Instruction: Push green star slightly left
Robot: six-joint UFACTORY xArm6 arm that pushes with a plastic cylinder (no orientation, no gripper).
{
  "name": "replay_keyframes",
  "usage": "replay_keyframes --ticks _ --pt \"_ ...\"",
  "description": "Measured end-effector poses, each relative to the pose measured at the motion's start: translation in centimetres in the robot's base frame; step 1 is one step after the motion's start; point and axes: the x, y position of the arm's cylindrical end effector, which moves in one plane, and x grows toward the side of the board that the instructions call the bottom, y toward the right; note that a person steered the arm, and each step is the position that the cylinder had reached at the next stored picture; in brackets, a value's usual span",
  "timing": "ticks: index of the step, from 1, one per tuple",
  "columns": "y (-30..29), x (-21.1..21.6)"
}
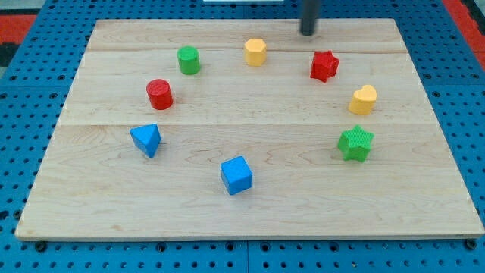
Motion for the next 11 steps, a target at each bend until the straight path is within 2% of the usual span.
replay_keyframes --ticks 1,2,3,5,6,7,8,9,10,11 --pt "9.0 1.9" --pt "15.8 11.3" --pt "17.9 20.7" --pt "17.7 21.3" --pt "9.0 22.2" --pt "-2.8 22.2" --pt "-7.5 22.3" --pt "-5.2 22.8" --pt "1.0 23.4" --pt "4.7 24.0"
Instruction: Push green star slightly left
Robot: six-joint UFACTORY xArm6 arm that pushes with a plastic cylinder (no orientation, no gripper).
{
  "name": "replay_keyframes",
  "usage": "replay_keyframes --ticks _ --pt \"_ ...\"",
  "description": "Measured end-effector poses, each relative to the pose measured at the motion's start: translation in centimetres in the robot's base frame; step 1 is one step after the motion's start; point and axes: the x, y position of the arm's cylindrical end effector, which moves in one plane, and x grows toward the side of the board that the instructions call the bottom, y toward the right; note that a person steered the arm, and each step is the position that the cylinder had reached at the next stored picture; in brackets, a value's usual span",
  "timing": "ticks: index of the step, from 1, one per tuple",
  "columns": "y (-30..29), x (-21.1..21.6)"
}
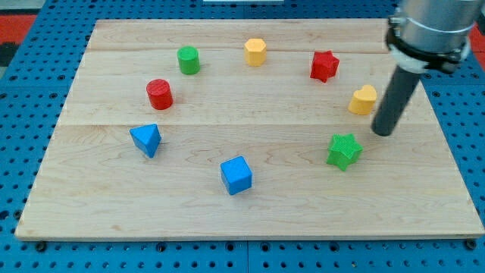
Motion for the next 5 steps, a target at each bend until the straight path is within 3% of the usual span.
replay_keyframes --ticks 1,2,4,5 --pt "-0.2 6.2" --pt "-3.4 7.1" --pt "-5.1 2.4" --pt "2.5 1.3"
